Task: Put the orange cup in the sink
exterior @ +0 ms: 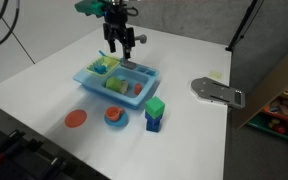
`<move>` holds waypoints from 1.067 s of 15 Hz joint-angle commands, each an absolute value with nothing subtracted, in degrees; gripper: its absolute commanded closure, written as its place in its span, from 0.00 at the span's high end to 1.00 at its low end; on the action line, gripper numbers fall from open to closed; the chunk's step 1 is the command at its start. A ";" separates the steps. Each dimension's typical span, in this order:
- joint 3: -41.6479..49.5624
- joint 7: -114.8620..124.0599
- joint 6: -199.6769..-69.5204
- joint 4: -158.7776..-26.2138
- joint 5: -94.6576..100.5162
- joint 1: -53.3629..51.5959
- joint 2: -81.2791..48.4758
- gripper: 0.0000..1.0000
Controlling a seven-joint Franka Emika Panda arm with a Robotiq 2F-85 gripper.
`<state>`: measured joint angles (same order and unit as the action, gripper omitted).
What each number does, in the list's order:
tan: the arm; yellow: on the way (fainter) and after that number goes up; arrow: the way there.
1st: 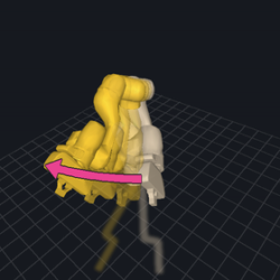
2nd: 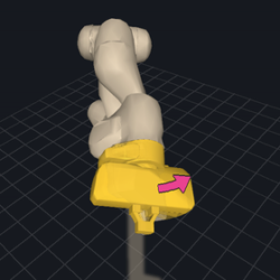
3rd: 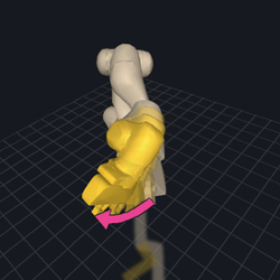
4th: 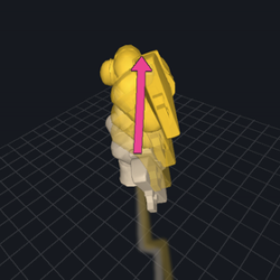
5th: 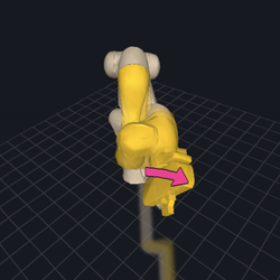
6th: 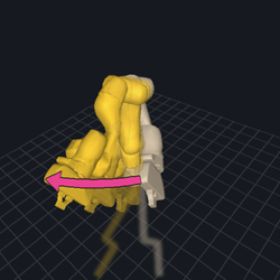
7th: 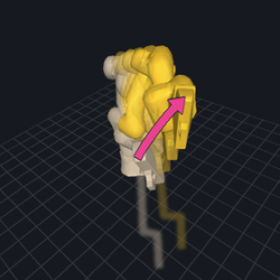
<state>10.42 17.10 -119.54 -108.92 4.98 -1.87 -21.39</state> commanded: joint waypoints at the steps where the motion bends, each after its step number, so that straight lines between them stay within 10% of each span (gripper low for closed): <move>1: 7.86 13.65 -113.75 -114.03 7.17 -1.45 -11.56 1.00; 16: -0.94 0.67 -96.55 -117.77 0.89 -2.54 15.81 1.00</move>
<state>-0.64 3.01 -98.16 -117.10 2.67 -2.49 12.66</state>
